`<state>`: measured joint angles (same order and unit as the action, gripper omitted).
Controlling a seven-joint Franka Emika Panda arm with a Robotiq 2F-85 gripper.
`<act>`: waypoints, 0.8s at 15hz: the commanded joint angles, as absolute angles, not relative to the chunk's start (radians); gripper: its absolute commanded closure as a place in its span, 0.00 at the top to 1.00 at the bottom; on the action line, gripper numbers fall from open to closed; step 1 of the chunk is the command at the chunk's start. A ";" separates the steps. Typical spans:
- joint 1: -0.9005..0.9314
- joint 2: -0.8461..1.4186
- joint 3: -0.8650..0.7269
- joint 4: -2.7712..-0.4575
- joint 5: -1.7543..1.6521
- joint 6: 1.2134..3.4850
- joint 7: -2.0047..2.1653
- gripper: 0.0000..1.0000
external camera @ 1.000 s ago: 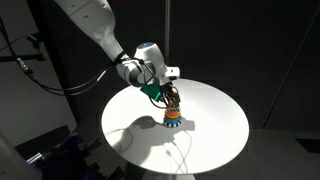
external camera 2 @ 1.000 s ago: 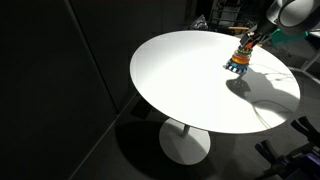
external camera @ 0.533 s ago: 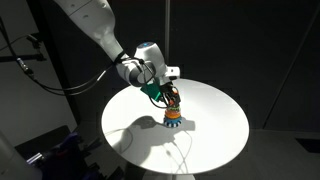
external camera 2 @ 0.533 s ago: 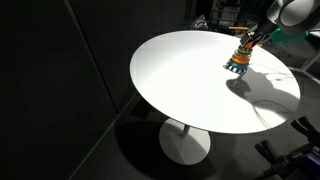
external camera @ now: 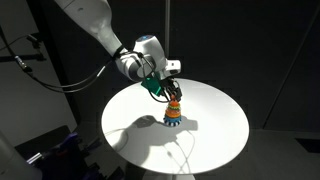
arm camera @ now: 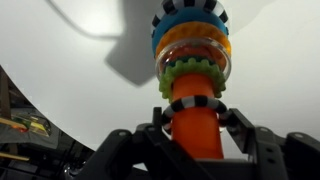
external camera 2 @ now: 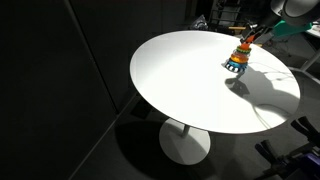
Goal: Put the black and white ring on the table
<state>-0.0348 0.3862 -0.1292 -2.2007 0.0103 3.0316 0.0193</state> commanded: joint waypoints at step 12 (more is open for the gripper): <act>-0.086 0.119 -0.036 -2.314 0.106 2.805 -0.057 0.41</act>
<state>-0.0659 0.1859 -0.0679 -2.2637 0.0647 2.8567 -0.0020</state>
